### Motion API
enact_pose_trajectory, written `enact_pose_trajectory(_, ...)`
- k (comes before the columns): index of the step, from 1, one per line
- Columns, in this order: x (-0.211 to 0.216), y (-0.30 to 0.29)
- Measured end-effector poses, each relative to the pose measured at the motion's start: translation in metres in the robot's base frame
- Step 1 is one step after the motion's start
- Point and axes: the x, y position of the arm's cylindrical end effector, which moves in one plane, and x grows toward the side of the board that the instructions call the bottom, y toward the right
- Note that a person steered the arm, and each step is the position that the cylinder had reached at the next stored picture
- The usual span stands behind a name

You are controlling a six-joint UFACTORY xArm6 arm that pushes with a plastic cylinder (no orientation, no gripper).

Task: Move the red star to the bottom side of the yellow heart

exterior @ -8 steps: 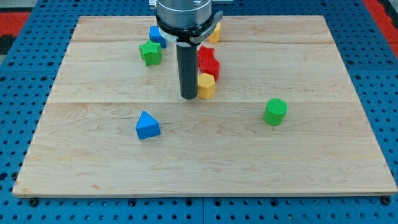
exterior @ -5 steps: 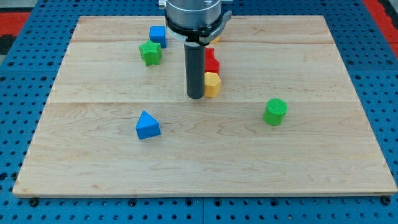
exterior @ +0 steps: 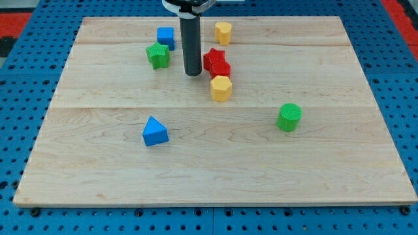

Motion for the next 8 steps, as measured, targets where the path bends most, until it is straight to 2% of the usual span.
enact_pose_trajectory(5,0.012,0.0)
enact_pose_trajectory(7,0.012,0.043)
enact_pose_trajectory(8,0.01,0.043)
